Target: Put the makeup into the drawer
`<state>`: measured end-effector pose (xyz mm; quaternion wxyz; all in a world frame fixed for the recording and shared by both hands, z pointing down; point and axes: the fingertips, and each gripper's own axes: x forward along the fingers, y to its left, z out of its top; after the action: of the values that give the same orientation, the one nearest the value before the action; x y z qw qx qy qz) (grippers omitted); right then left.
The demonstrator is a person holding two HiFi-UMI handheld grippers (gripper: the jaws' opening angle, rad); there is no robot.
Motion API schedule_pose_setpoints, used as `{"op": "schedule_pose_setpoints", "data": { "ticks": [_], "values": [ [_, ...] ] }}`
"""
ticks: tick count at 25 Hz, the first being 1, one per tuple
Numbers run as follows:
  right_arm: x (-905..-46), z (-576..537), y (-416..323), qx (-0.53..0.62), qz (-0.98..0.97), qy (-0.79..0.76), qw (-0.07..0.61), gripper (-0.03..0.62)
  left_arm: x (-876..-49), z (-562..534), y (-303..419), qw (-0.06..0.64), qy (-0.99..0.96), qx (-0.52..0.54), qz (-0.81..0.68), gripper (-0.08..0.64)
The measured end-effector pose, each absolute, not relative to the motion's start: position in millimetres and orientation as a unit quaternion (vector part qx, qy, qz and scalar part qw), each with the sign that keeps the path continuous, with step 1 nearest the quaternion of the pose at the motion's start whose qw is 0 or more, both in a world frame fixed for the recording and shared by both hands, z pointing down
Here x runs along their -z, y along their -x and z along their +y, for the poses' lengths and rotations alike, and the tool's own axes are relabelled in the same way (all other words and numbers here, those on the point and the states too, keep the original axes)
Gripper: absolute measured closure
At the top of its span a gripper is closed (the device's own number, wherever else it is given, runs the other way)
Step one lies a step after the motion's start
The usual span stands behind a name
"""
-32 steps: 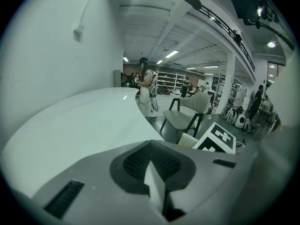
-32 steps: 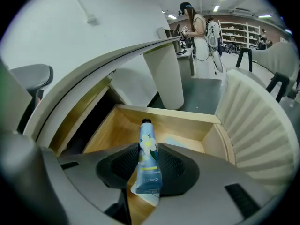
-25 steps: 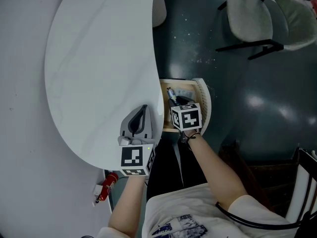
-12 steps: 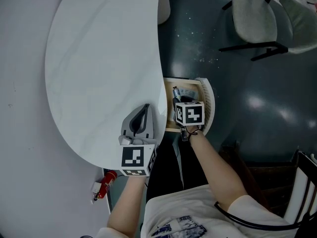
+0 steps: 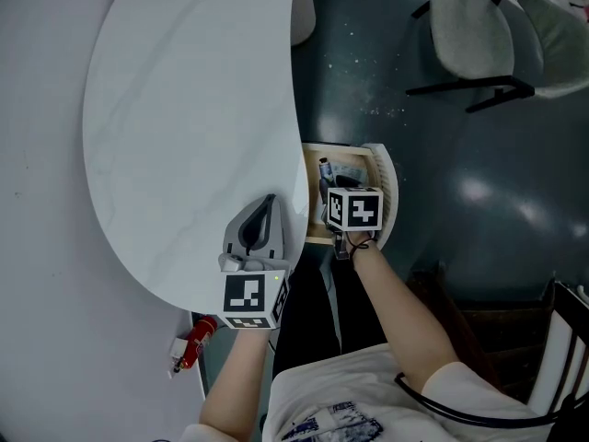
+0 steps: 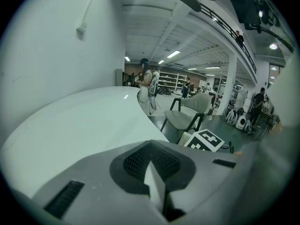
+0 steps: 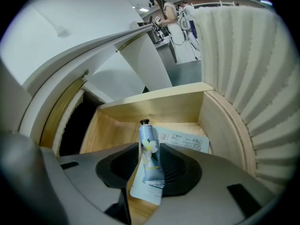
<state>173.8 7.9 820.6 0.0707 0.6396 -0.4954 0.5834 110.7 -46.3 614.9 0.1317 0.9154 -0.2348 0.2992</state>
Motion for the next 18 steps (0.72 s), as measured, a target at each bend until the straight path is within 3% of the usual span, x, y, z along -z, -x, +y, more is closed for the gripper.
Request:
{"op": "schedule_pose_setpoints", "data": {
  "ticks": [18],
  "values": [
    [-756,13,-177,-0.538,-0.498,-0.680,0.033,0.454,-581,-37,-100,0.113,-0.936,-0.275,-0.188,0.520]
  ]
}}
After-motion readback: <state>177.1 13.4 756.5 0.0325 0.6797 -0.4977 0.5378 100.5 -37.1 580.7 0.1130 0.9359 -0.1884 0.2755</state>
